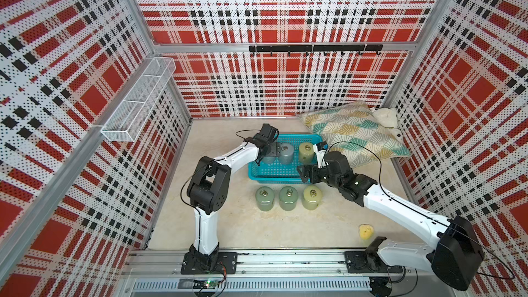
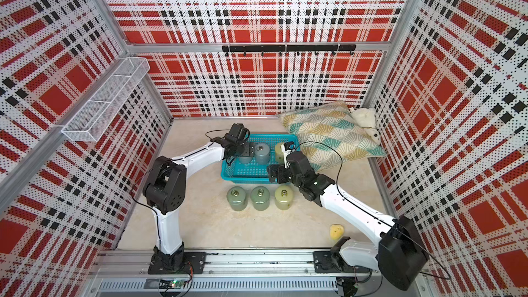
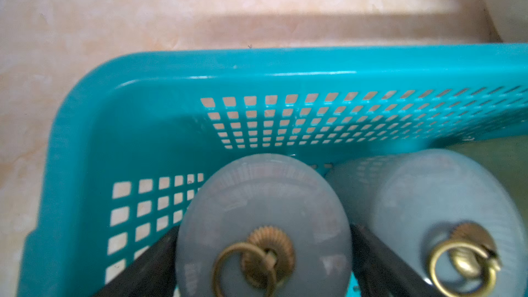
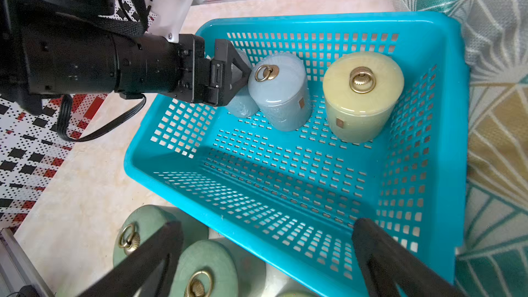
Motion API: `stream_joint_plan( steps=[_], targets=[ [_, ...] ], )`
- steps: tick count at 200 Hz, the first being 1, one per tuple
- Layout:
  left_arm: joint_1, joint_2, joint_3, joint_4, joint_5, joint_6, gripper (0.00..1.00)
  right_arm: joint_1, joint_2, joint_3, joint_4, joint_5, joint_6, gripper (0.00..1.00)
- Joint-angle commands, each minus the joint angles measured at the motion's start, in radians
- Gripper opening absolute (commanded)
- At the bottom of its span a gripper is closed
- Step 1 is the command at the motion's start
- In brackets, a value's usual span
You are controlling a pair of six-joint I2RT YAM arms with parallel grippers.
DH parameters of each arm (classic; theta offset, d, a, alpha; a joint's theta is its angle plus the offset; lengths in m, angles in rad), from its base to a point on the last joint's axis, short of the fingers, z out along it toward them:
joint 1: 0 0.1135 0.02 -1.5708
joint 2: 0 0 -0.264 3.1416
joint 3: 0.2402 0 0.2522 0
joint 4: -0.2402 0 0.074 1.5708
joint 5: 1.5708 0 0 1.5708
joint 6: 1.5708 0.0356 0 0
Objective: Take the tea canister out of the basket
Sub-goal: Pick up the tea canister from the basket.
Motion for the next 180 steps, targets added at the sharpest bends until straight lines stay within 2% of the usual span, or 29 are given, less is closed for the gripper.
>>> stream_joint_plan(
  steps=[1,63,180],
  targets=[
    [0.019,0.045,0.033,-0.046,-0.013,0.018,0.94,-0.002,0.001,-0.003,0.019,-0.004,0.003,1.00],
    [0.027,0.100,0.078,-0.094,-0.027,0.022,0.96,-0.003,-0.021,-0.024,0.063,-0.076,0.000,1.00],
    [0.034,0.166,0.128,-0.109,-0.049,0.028,0.98,-0.003,-0.027,-0.033,0.077,-0.087,0.004,1.00]
  ],
)
